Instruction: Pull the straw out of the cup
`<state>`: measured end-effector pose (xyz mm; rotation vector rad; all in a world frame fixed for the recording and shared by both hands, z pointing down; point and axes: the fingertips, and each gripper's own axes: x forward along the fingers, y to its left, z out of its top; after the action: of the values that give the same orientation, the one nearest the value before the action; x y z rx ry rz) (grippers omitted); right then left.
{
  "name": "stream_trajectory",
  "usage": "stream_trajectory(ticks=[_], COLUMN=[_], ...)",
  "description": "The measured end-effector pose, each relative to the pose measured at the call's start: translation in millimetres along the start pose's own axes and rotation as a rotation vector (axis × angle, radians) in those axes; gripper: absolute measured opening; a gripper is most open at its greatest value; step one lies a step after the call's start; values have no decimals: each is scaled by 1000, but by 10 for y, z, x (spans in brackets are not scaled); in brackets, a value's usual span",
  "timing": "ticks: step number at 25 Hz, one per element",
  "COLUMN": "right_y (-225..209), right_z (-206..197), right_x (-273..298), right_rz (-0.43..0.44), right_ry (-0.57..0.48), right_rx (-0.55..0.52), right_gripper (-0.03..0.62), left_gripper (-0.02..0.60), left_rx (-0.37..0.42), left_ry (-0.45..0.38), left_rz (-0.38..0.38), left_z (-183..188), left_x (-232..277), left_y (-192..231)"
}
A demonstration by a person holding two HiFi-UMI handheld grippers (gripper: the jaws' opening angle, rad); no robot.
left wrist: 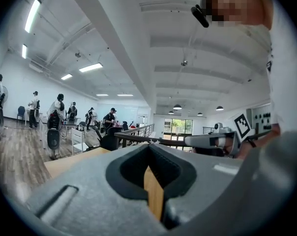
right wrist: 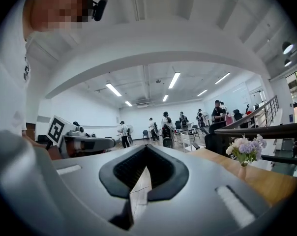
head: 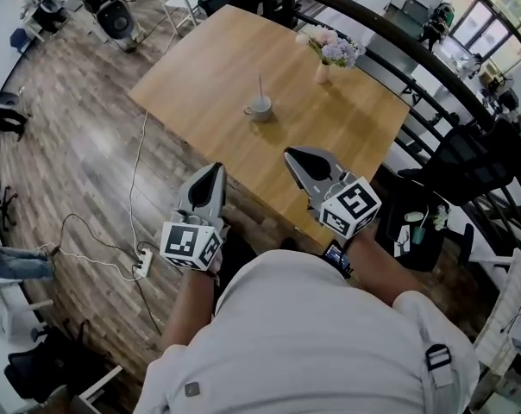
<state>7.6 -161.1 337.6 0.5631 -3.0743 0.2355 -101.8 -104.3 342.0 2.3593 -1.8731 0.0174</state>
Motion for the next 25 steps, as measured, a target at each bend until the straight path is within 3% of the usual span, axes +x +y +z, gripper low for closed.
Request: stream_trajectory(ticks=[7, 15, 25], right_y=[-243, -347, -730], right_z=[-51, -40, -109], right_x=[622, 1444, 2128], right_rz=[-136, -284, -423], right_ry=[29, 29, 53], right_rx=[7, 4, -1], right_gripper=[9, 9, 9], left_gripper=[5, 4, 3], left_rx=[-9, 8, 0], left_ry=[2, 32, 74], left_rz=[-174, -355, -482], left_z=[77, 137, 35], left_x=[575, 862, 1214], left_y=[627, 1395, 2127])
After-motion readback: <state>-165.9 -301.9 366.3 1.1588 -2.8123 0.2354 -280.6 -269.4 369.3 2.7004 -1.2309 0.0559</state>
